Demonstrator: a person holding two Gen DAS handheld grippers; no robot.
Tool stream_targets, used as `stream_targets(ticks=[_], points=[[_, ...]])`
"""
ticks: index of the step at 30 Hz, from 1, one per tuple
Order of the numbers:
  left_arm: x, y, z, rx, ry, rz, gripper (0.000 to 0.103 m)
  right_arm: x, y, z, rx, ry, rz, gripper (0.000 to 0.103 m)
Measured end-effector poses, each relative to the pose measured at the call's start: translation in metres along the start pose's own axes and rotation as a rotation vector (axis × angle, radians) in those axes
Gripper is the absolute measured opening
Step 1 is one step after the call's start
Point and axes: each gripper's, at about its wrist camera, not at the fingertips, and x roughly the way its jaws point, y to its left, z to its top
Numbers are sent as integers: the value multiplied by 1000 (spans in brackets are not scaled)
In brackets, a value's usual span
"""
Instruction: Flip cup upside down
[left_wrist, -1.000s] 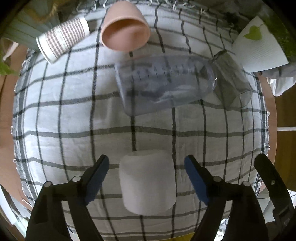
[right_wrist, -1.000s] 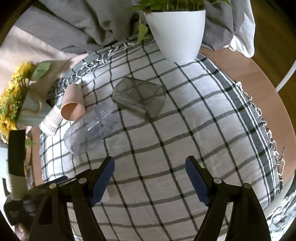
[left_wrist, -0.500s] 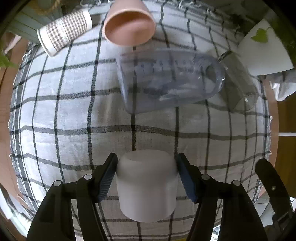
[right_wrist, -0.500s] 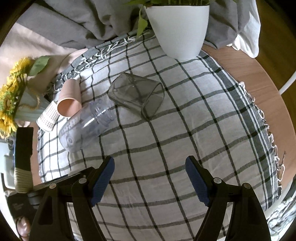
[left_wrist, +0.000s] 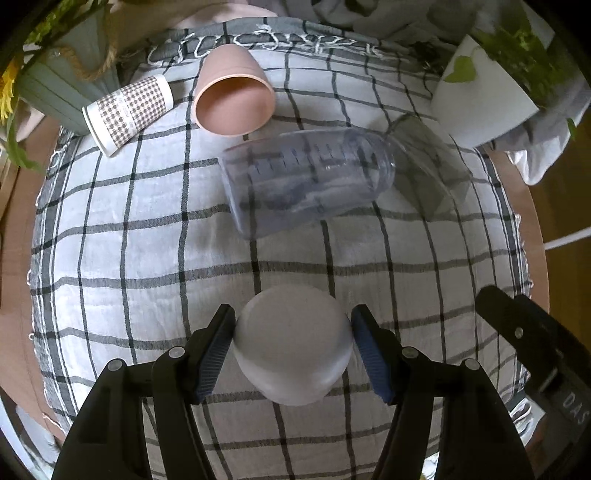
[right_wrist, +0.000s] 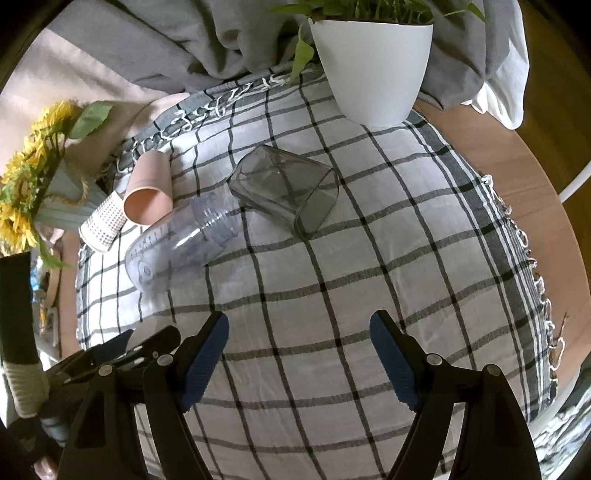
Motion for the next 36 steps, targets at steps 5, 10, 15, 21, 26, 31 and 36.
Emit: stream_targets(ticks=[5,10,15,21,26,31,36], points=[[4,-6,-15,6,16,-26,64,0,-1,-5,-9,6,-10,79],[4,-10,-23,26,3,-19,64,0,-1,-12,-27,13,-24,79],[4,-13,-22,28,-3,-8,64,1,-3,-17,-31,20,-38,79],[8,-22,-17,52,-1,5,64,1,-9,-18,-13,19,-58,79],[10,-25,-15,46,15,-30,64,-2,-10,-18,-12,6,-69,79],[10,-27,-15,52,18,-24,70,-4,-9,-19,-9,6,-66,79],[8,-28,-15,51,8,-29,75,-5,-10,-19,-5,2,-70,79]])
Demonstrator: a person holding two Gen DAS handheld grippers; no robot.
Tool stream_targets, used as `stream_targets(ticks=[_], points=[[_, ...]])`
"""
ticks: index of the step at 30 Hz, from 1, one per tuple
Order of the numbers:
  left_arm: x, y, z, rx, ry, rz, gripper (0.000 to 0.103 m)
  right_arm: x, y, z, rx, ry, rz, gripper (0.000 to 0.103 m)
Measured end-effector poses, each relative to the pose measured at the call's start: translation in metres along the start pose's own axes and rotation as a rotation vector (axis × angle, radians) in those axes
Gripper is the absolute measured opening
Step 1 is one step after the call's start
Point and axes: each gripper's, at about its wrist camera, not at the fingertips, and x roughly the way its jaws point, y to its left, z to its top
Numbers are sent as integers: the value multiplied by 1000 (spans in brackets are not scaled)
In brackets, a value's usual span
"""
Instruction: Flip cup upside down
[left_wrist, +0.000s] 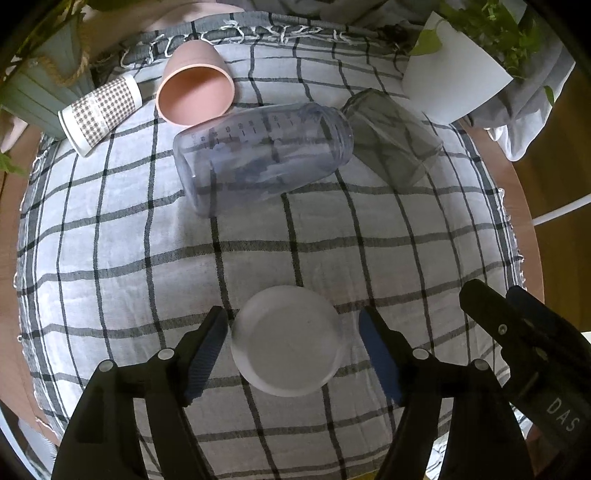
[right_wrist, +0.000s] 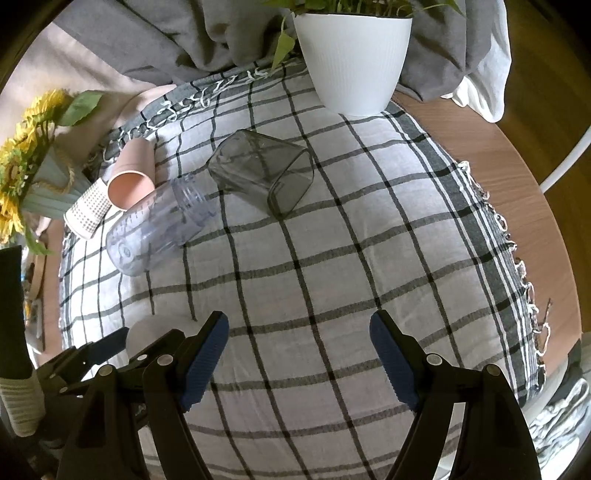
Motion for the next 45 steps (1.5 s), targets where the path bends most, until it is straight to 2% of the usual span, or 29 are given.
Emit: stream_targets(ticks=[6,9,12,18,23,29,37,45], points=[[-16,4,-3,-13,-50,22,76,-6,-1,0,2,-18,-15,79],[-37,9,-9,-29,-116,50,83,-18,1,-2,7,-45,-20,79],[-62,19,-17,-66,-201,82,90,-37,6,-7,-7,-102,-24,79],[-106,38,-34,-104,-338,174,96,-77,24,-20,-68,-198,-10,79],[-136,49,-50,-125,-431,202,100,-112,39,-35,-113,-300,7,79],[-167,52,-68,-115,-529,236,103,-139,58,-53,-167,-381,22,80],[-191,60,-96,-105,-608,274,103,-164,74,-76,-201,-459,50,80],[-203,72,-116,-125,-641,284,103,-169,78,-88,-191,-473,71,80]])
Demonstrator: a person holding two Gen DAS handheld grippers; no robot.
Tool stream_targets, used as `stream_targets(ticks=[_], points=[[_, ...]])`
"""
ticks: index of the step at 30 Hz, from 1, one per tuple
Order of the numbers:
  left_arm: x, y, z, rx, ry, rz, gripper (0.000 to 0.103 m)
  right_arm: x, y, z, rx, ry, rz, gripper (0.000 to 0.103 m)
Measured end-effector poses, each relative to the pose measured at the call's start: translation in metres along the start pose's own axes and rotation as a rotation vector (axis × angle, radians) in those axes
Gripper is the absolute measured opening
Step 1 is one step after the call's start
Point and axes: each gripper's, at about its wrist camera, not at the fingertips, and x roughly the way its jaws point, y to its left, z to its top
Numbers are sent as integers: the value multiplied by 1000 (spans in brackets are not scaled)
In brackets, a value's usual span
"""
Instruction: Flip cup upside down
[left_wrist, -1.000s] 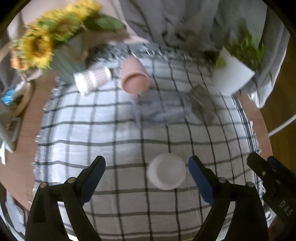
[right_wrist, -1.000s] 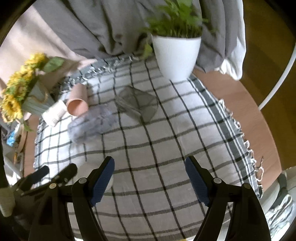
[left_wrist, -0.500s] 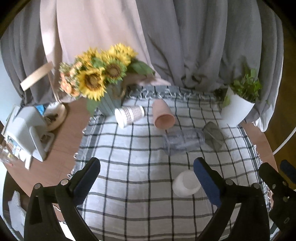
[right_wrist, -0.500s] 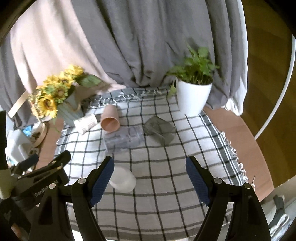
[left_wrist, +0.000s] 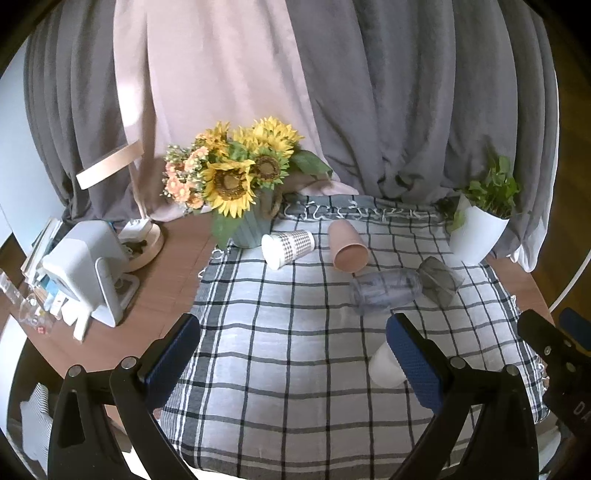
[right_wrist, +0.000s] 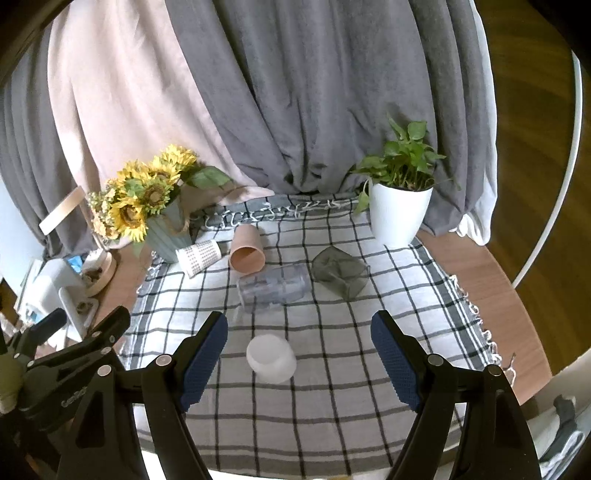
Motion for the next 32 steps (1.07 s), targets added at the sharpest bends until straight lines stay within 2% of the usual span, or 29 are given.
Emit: stream_targets(ticks=[11,32], points=[[-4,10,-3,-21,-10,6,103,-4,11,-3,-19,-20,11,80],[-2,9,0,-19,-3,2,103,-2,11,-3,-22,-6,7,80]])
